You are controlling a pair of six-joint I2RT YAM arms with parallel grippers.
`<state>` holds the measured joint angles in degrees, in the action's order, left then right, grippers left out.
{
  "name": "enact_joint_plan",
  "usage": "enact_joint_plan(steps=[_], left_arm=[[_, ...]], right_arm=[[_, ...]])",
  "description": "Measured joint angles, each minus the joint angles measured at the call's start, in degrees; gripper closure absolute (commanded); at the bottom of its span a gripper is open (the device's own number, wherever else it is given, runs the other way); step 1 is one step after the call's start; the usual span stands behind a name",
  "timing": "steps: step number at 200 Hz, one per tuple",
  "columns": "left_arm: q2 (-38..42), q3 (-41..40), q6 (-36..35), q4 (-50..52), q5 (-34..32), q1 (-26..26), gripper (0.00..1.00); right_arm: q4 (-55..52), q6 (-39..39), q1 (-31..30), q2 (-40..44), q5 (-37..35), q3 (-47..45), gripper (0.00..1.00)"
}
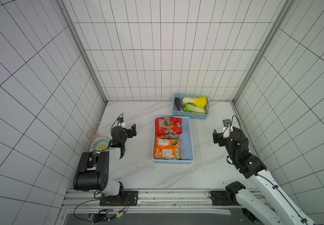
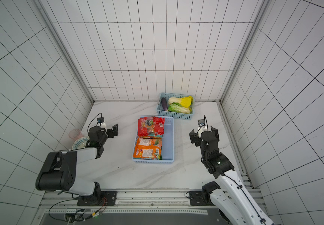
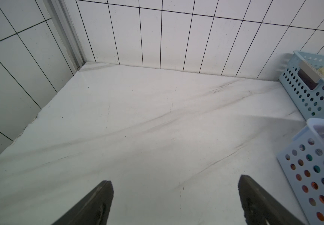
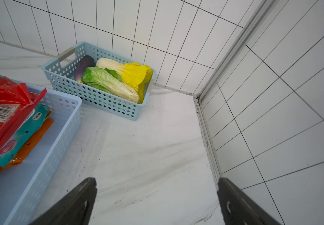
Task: Put the candies in the basket
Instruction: Reset both arms
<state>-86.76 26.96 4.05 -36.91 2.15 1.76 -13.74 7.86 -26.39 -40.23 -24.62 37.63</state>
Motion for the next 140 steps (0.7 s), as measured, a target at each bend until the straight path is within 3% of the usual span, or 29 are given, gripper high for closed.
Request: enact_joint_plan(steps=[71, 140], left_arm=[[-2.29, -1.75, 0.28, -6.16, -2.56, 0.02, 0.02], [-2.29, -1.75, 0.28, -6.73, -2.75, 0.02, 0.02]], right_arm=[[9.16, -3.61, 10.12, 0.48, 3.30, -8.37, 0.01], [20.68, -5.99, 14.19, -8.15, 3.96, -14.40, 0.01]])
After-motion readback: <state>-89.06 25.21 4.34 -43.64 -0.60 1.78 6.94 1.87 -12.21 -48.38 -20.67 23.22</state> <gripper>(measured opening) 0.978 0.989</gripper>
